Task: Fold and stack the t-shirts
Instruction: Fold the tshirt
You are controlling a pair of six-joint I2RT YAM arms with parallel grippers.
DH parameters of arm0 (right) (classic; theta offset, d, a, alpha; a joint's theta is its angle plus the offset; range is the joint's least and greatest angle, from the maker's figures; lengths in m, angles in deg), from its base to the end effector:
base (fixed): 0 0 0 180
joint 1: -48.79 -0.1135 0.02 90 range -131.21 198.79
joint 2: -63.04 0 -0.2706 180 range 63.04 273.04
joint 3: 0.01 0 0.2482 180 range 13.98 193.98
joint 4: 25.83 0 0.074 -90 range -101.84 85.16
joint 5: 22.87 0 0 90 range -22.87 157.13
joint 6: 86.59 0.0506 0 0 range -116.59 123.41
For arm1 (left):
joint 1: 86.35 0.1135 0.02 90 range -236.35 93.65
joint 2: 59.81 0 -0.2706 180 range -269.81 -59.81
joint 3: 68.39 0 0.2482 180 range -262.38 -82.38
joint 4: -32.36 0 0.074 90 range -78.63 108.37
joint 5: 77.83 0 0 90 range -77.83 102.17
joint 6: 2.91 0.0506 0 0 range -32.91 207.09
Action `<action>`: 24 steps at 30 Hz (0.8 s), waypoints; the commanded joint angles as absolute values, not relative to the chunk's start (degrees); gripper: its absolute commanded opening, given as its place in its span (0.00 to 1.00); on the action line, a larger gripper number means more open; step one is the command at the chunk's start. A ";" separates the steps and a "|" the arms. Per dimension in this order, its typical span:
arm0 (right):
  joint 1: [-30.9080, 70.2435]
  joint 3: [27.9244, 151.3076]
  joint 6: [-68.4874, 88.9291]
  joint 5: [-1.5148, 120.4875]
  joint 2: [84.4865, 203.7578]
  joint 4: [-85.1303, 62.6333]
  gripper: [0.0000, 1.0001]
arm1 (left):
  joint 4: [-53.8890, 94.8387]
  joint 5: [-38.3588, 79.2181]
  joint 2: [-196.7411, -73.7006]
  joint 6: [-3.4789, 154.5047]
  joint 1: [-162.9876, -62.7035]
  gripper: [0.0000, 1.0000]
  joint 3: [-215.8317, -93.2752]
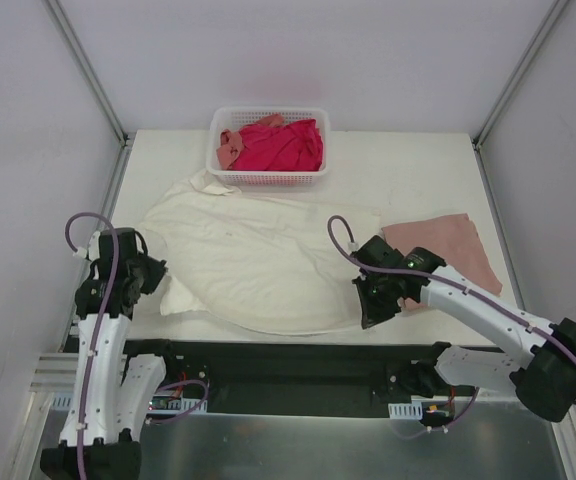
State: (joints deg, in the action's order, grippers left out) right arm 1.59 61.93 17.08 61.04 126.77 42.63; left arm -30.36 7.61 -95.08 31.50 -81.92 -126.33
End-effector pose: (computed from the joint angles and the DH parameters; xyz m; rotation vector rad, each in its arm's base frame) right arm 0.1254 0.1433 0.2314 -0.8541 2.7431 0.3851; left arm 0.1227 0.0135 0.2853 -1.1850 1.9665 -0.3792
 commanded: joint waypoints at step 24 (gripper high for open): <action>21.81 76.55 9.91 69.50 149.79 35.27 0.13 | -10.72 5.83 -156.21 48.40 -89.07 0.25 -158.83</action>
